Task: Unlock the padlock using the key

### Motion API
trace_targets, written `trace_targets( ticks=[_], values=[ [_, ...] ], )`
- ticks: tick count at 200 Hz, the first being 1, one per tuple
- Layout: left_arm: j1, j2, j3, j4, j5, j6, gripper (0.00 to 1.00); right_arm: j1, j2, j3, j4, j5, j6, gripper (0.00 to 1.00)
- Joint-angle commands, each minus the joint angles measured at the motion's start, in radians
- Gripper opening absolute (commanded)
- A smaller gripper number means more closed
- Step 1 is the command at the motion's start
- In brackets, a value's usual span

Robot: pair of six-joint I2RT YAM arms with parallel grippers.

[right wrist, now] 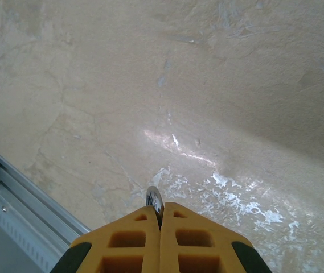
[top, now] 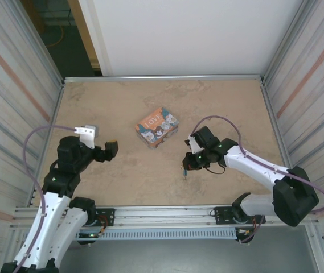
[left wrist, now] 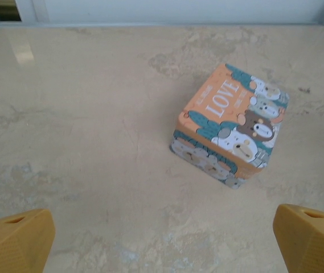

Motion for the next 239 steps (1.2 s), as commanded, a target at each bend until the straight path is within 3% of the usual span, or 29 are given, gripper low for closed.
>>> trace_targets(
  ticks=[1,239],
  values=[
    [0.005,-0.006,-0.005,0.076,0.007,0.021,0.99,0.009,0.029,0.031,-0.019,-0.028,-0.025,0.0],
    [0.012,0.047,-0.002,0.089,0.014,0.024,0.99,0.039,0.307,-0.004,0.25,-0.103,0.054,0.0]
  ],
)
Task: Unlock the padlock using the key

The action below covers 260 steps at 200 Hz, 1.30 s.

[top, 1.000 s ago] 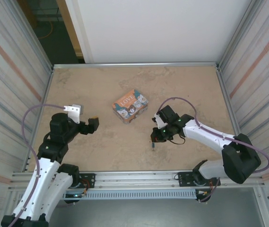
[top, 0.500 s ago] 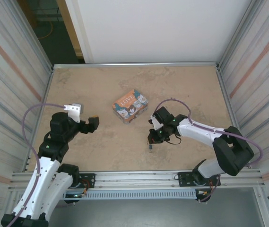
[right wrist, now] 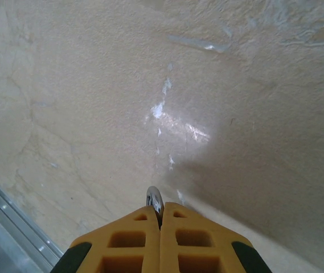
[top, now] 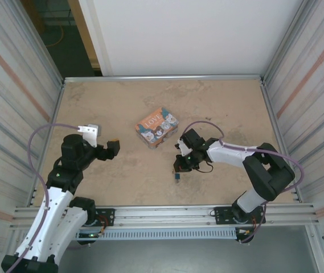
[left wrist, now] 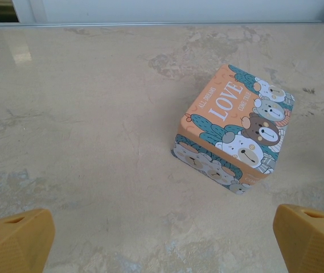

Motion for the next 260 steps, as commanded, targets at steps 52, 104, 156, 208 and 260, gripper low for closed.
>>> trace_targets(
  ticks=[52,104,156,208,260],
  values=[
    [0.011,0.015,0.003,0.028,0.014,0.017,0.99,0.005,0.052,-0.009,0.069,-0.03,0.041,0.0],
    [0.012,0.022,0.004,0.029,0.017,0.017,0.99,0.005,0.073,-0.014,0.086,-0.029,0.049,0.0],
    [0.013,0.025,0.004,0.03,0.021,0.017,0.99,0.005,0.064,-0.016,0.085,-0.016,0.048,0.03],
    [0.015,0.028,0.003,0.032,0.024,0.016,0.99,0.004,0.051,-0.017,0.071,-0.005,0.043,0.06],
    [0.017,0.038,0.006,0.035,0.035,0.016,0.99,0.003,0.032,-0.017,0.057,0.007,0.042,0.15]
  ],
)
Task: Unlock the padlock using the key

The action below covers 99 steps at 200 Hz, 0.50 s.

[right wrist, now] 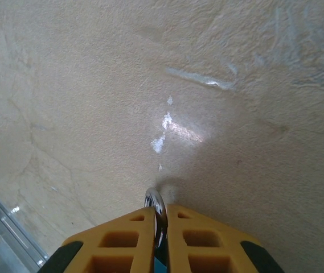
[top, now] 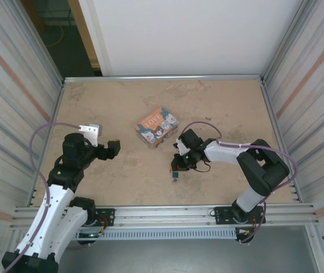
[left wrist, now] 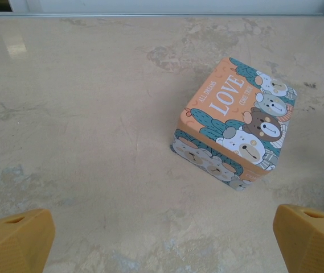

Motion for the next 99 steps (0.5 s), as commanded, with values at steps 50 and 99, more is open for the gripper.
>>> trace_targets(
  ticks=[50,99],
  values=[
    [0.028,0.012,0.003,0.034,0.027,0.012,0.99,-0.005,-0.068,-0.011,-0.061,0.041,0.0,0.28],
    [0.036,0.022,0.003,0.034,0.026,0.016,0.99,-0.036,-0.169,-0.009,-0.112,0.096,-0.033,0.33]
  ],
)
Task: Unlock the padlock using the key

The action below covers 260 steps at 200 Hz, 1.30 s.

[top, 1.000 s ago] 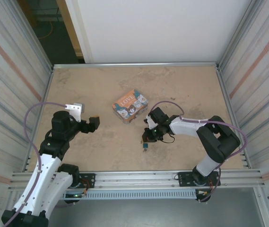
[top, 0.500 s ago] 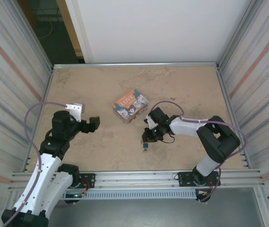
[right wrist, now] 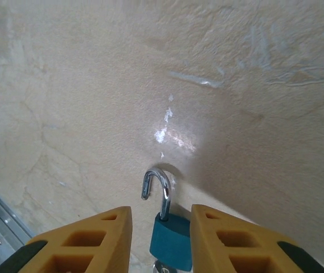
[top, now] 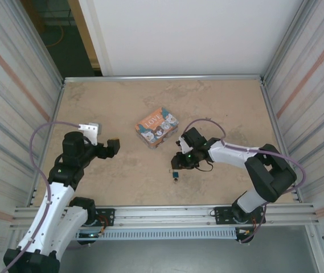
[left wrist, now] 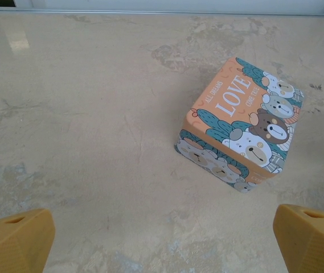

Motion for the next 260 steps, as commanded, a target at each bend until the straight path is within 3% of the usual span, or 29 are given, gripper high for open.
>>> trace_targets(
  ticks=[1,79,129,187,216,260],
  values=[
    [0.01,-0.002,0.003,0.021,0.012,0.015,0.99,-0.018,-0.074,-0.007,-0.054,0.047,-0.027,0.33],
    [0.011,-0.055,-0.01,-0.003,-0.105,0.017,0.99,-0.127,-0.317,-0.021,-0.087,0.266,-0.097,0.47],
    [0.012,-0.013,0.002,0.022,-0.22,-0.007,0.99,-0.264,-0.429,-0.032,-0.092,0.339,-0.164,0.52],
    [0.015,0.13,-0.002,0.111,-0.381,0.017,0.99,-0.492,-0.564,-0.117,-0.033,0.359,-0.26,0.81],
    [0.045,0.19,-0.018,0.164,-0.403,0.008,0.99,-0.592,-0.612,-0.159,0.022,0.349,-0.308,1.0],
    [0.13,0.26,-0.06,0.239,-0.45,-0.046,0.99,-0.701,-0.638,-0.25,0.154,0.353,-0.393,0.99]
  ],
)
